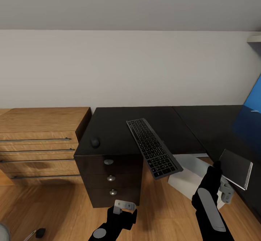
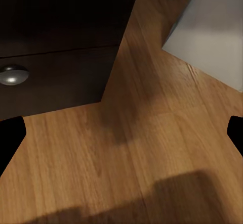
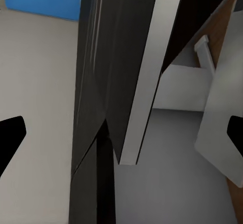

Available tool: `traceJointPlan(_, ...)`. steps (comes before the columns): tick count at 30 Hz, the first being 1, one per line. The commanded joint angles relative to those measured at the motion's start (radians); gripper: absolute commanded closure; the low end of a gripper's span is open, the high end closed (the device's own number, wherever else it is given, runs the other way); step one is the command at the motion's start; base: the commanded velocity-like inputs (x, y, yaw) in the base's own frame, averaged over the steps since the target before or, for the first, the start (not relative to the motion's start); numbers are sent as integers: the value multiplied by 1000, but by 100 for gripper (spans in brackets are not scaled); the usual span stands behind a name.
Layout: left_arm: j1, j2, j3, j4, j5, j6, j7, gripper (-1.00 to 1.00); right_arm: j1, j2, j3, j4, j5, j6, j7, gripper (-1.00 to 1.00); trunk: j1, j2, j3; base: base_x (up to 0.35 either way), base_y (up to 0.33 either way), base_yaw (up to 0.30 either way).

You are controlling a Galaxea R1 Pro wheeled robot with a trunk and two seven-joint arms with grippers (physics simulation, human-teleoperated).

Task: In the bedroom, organize the workspace by keeping the computer under the desk, ensuring the monitor is on the desk, placing the keyboard on the desk next to the monitor, placing the mouse on the desk next to the keyboard, moving the folder from the swivel chair onto the desk next to the mouse, stacking the notebook on top of the folder with the pen on top of the notebook, and positioning the swivel chair next to the desk.

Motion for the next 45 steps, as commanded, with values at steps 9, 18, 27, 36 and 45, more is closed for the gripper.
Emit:
traceJointPlan(9, -1, 0, -2, -1, 11, 3, 9, -100, -1, -17, -14, -1, -2, 1, -5, -100, 0, 0, -1, 2, 0, 0)
traceJointPlan(18, -1, 0, -2, 0, 12, 3, 9, -100, -1, -21, -16, -6, -8, 0, -5, -100, 0, 0, -1, 0, 0, 0)
traceJointPlan(27, -1, 0, -2, 0, 12, 3, 9, -100, -1, -22, -19, -14, -8, 0, -5, -100, 0, 0, -1, 0, 0, 0)
traceJointPlan(36, -1, 0, -2, 0, 12, 3, 9, -100, -1, -21, -19, -19, -8, 0, -6, -100, 0, 0, -1, 0, 0, 0)
traceJointPlan(45, -1, 0, -2, 0, 12, 3, 9, -100, -1, -21, -21, -23, -8, -1, -7, 100, 0, 0, -1, 0, 0, 0)
